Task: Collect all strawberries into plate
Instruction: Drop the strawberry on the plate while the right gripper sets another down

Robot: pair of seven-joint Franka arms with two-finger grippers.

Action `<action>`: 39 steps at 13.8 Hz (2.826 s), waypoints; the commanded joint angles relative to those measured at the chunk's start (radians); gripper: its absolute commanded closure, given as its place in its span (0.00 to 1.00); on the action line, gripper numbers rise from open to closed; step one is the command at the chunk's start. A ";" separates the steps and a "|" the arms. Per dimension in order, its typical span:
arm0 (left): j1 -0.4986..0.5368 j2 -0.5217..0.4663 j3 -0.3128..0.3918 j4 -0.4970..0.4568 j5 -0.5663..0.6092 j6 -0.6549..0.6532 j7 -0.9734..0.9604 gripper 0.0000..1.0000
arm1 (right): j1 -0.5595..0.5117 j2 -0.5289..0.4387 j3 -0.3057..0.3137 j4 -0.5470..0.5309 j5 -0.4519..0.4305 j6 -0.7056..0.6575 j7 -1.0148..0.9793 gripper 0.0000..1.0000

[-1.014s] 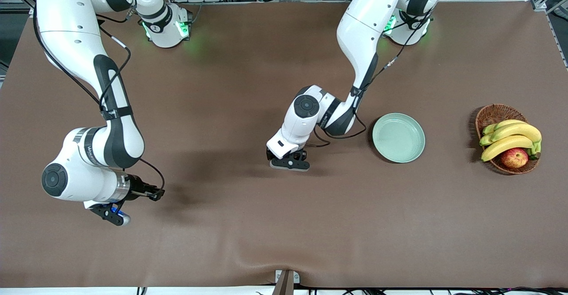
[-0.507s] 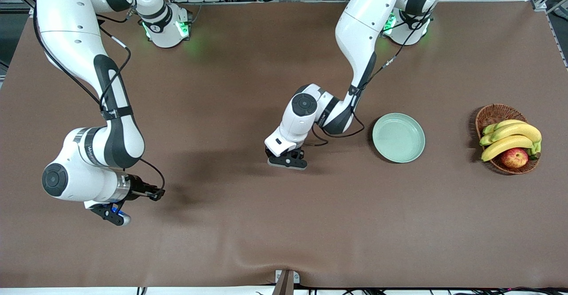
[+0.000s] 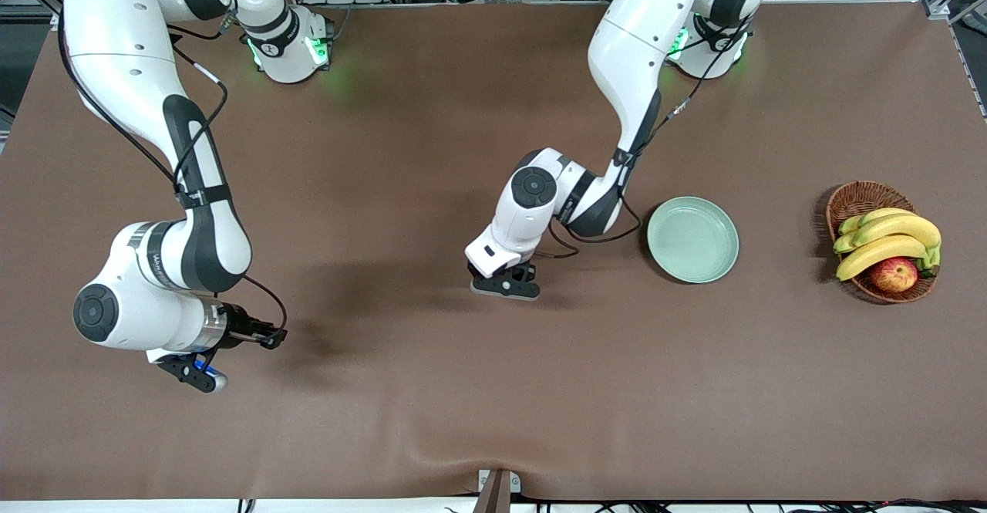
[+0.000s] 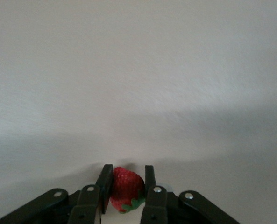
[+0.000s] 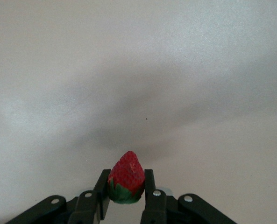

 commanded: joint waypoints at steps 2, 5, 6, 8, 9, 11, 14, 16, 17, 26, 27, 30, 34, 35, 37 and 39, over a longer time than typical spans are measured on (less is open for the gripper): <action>0.057 -0.138 0.027 -0.048 0.001 -0.185 0.025 1.00 | 0.004 -0.012 0.008 0.001 0.015 -0.016 -0.001 0.93; 0.092 -0.279 0.024 -0.224 0.121 -0.191 0.037 1.00 | 0.027 -0.011 0.044 0.019 0.012 -0.010 0.102 0.93; 0.108 -0.321 0.023 -0.275 0.133 -0.191 0.042 1.00 | 0.035 -0.006 0.059 0.030 0.012 -0.007 0.141 0.93; 0.132 -0.402 0.024 -0.371 0.134 -0.190 0.086 1.00 | 0.077 -0.003 0.073 0.042 0.011 0.007 0.219 0.93; 0.161 -0.448 0.023 -0.428 0.134 -0.190 0.112 1.00 | 0.111 0.000 0.073 0.047 0.011 0.021 0.260 0.93; 0.198 -0.525 0.023 -0.529 0.134 -0.190 0.161 1.00 | 0.191 0.006 0.071 0.050 0.011 0.094 0.336 0.93; 0.226 -0.576 0.024 -0.613 0.142 -0.194 0.174 1.00 | 0.281 0.040 0.071 0.050 0.011 0.228 0.416 0.93; 0.279 -0.590 0.023 -0.648 0.157 -0.194 0.207 1.00 | 0.340 0.080 0.071 0.055 0.011 0.332 0.465 0.94; 0.319 -0.591 0.021 -0.665 0.157 -0.196 0.261 1.00 | 0.370 0.106 0.071 0.065 0.009 0.381 0.494 0.94; 0.408 -0.482 0.014 -0.693 0.156 -0.145 0.356 0.58 | 0.496 0.265 0.067 0.158 0.002 0.533 0.591 0.92; 0.404 -0.472 0.014 -0.691 0.156 -0.141 0.355 0.34 | 0.499 0.275 0.065 0.158 0.002 0.545 0.591 0.91; 0.396 -0.467 0.014 -0.683 0.154 -0.137 0.355 0.00 | 0.506 0.296 0.065 0.158 0.000 0.579 0.589 0.71; 0.399 -0.497 -0.002 -0.645 0.154 -0.166 0.336 0.00 | 0.504 0.295 0.061 0.156 -0.021 0.576 0.582 0.00; 0.399 -0.507 -0.003 -0.628 0.153 -0.189 0.336 0.00 | 0.496 0.287 0.061 0.154 -0.034 0.576 0.577 0.00; 0.401 -0.508 -0.003 -0.582 0.154 -0.228 0.338 0.00 | 0.469 0.252 0.061 0.151 -0.055 0.562 0.571 0.00; 0.399 -0.514 -0.003 -0.535 0.154 -0.248 0.341 0.00 | 0.405 0.204 0.062 0.145 -0.061 0.497 0.531 0.00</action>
